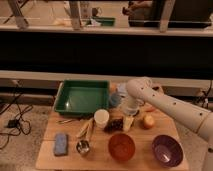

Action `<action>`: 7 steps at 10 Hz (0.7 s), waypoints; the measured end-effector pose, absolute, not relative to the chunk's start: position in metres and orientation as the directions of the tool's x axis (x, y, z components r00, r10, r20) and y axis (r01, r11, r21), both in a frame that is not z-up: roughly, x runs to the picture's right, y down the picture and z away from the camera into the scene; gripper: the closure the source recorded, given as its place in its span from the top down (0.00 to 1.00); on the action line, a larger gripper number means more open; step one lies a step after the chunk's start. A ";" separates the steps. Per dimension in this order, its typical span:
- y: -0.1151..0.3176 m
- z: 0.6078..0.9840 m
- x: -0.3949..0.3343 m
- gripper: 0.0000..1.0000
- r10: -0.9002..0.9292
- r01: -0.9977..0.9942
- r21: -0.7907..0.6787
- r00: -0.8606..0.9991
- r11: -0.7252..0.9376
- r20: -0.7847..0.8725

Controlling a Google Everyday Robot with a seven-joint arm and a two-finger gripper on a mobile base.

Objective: Place grapes in purple bowl

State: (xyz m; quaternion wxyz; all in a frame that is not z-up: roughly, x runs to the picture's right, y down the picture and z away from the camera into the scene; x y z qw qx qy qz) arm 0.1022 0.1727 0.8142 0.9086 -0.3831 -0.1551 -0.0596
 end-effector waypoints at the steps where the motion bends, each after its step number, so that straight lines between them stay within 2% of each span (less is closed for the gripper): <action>1: 0.176 0.818 0.104 0.80 0.013 0.225 -0.685 0.946 0.693 0.323; 4: 0.181 0.829 0.112 0.80 0.034 0.215 -0.705 0.947 0.676 0.321; 5: 0.182 0.832 0.115 0.75 0.045 0.209 -0.709 0.946 0.673 0.322; 7: 0.183 0.834 0.119 0.58 0.056 0.205 -0.713 0.944 0.670 0.325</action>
